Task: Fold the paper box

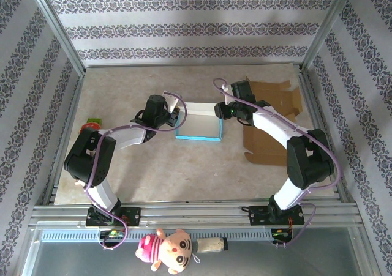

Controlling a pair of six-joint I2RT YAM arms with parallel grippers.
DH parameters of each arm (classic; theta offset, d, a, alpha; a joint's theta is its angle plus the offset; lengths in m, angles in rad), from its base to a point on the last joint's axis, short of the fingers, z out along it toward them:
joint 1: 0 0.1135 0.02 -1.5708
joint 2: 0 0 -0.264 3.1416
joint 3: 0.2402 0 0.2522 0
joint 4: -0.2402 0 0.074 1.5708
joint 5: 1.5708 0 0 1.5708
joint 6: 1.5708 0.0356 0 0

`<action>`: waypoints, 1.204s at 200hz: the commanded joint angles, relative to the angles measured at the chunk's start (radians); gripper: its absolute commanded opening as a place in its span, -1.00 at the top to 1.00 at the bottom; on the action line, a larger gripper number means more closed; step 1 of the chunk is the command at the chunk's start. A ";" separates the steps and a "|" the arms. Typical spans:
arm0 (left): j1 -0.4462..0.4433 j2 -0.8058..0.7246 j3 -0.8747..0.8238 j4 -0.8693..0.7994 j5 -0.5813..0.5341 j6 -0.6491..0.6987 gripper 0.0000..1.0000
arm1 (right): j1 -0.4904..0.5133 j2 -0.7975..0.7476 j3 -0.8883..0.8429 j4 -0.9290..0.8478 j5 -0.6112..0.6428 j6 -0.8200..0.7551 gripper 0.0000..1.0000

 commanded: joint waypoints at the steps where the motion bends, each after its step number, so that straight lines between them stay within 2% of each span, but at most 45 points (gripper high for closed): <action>1: -0.030 -0.021 -0.005 -0.042 -0.003 -0.139 0.81 | 0.018 0.023 0.021 0.027 0.007 0.084 0.36; 57: -0.073 -0.009 -0.003 -0.055 -0.001 -0.438 0.77 | 0.034 0.027 0.005 0.081 -0.001 0.164 0.43; 76: -0.074 -0.006 -0.006 -0.055 0.009 -0.502 0.74 | 0.036 0.023 0.004 0.091 -0.002 0.176 0.44; 148: -0.073 -0.020 0.071 -0.130 0.024 -0.469 0.73 | 0.034 0.036 0.050 0.082 -0.004 0.206 0.49; 241: -0.072 0.040 0.142 -0.212 0.072 -0.578 0.72 | 0.039 0.050 0.019 0.112 -0.022 0.224 0.51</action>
